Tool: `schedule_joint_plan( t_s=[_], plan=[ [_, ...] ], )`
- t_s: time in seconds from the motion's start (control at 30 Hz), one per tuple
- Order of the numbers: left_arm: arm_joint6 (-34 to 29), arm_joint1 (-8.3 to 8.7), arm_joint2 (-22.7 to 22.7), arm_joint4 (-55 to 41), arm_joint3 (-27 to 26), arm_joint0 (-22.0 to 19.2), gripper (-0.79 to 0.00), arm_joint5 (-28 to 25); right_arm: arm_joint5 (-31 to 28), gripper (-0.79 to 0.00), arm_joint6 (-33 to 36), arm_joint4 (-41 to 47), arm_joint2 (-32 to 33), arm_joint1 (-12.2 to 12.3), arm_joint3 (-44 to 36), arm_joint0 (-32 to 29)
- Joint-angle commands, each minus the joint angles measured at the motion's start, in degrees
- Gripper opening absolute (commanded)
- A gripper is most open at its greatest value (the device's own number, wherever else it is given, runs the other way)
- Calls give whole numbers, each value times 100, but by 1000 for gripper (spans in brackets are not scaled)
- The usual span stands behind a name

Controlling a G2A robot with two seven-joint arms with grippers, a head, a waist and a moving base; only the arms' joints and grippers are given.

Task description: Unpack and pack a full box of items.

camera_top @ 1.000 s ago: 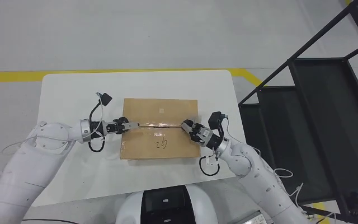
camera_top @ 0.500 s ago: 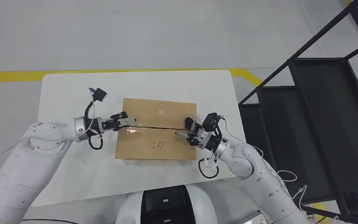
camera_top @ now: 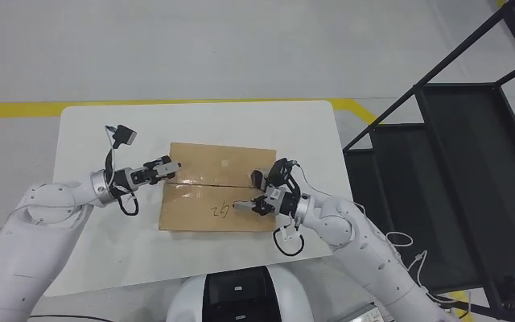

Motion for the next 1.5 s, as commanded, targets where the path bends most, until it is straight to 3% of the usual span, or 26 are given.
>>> schedule_joint_plan(
  t_s=[0.0,0.47,0.87,1.0,1.2,1.37,1.47],
  plan=[
    [12,11,-86,-20,-14,70,0,-6,8,0,101,29,-60,-7,0,45],
    [250,-9,-340,-48,-144,329,0,-43,-192,0,36,622,-194,-53,142,244],
    [320,-37,-477,35,-181,474,0,-48,396,0,358,1231,-70,-69,231,409],
    [321,-39,-542,68,-200,534,0,-47,157,0,394,1147,104,-13,-27,236],
    [329,-62,-555,92,-230,554,0,-41,-123,0,-128,495,346,38,-368,-6],
    [327,-85,-549,118,-217,555,0,-42,355,0,627,1144,411,80,-589,-212],
    [339,-101,-532,169,-185,532,0,-49,459,0,734,898,528,115,-784,-265]
  ],
)
